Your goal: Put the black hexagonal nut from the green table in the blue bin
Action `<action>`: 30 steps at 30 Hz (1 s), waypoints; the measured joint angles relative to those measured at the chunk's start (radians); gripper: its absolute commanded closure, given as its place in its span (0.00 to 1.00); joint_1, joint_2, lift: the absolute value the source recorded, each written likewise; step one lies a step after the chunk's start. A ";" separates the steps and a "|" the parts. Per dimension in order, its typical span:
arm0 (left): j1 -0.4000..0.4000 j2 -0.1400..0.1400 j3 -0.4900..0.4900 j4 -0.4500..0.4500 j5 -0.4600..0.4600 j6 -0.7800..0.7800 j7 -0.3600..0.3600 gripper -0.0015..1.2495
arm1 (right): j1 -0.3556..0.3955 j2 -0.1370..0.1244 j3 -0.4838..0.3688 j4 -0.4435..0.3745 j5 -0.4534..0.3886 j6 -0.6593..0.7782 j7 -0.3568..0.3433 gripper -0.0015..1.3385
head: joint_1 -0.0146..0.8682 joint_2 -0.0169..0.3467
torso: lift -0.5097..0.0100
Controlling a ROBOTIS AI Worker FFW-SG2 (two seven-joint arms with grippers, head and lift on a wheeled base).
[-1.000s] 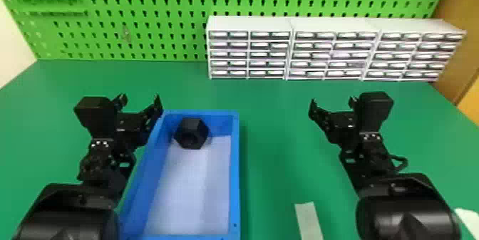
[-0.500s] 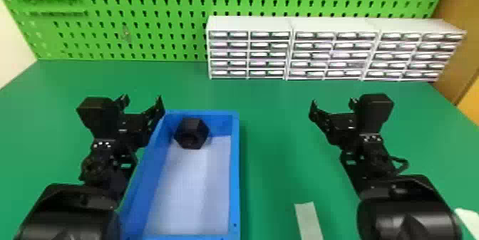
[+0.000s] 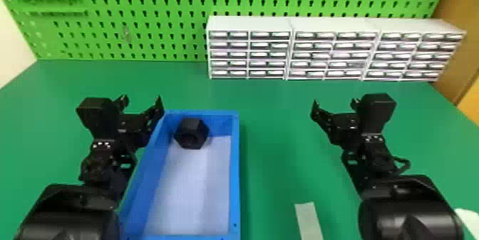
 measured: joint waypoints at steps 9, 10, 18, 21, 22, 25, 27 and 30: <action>0.002 -0.001 -0.001 0.000 0.000 0.000 0.000 0.35 | -0.002 -0.004 0.000 0.000 -0.001 0.000 0.000 0.19 | 0.79 0.19 | 0.79; 0.001 -0.001 -0.001 0.000 0.000 0.000 0.000 0.35 | -0.003 -0.005 0.001 0.000 -0.001 0.000 0.000 0.19 | 0.79 0.19 | 0.79; -0.001 -0.001 -0.005 0.000 0.000 0.000 0.000 0.35 | -0.006 -0.012 0.008 0.000 -0.003 0.000 0.000 0.19 | 0.79 0.19 | 0.79; 0.000 -0.001 -0.003 0.000 0.000 0.000 0.000 0.35 | -0.004 -0.011 0.007 0.000 -0.003 0.001 0.000 0.19 | 0.79 0.19 | 0.79; 0.000 -0.001 -0.002 0.000 0.000 0.000 0.000 0.35 | -0.004 -0.010 0.006 0.000 -0.003 0.002 0.000 0.19 | 0.79 0.19 | 0.79; 0.001 -0.001 -0.002 0.000 0.000 0.000 0.000 0.35 | -0.003 -0.008 0.006 0.000 -0.004 0.007 0.000 0.19 | 0.79 0.19 | 0.79; 0.001 -0.001 -0.001 0.000 0.000 0.000 0.000 0.35 | -0.003 -0.008 0.006 0.000 -0.004 0.008 -0.001 0.19 | 0.79 0.19 | 0.79; 0.002 -0.001 -0.001 0.000 0.001 0.000 0.000 0.35 | -0.003 -0.008 0.006 0.000 -0.003 0.010 -0.001 0.19 | 0.79 0.19 | 0.79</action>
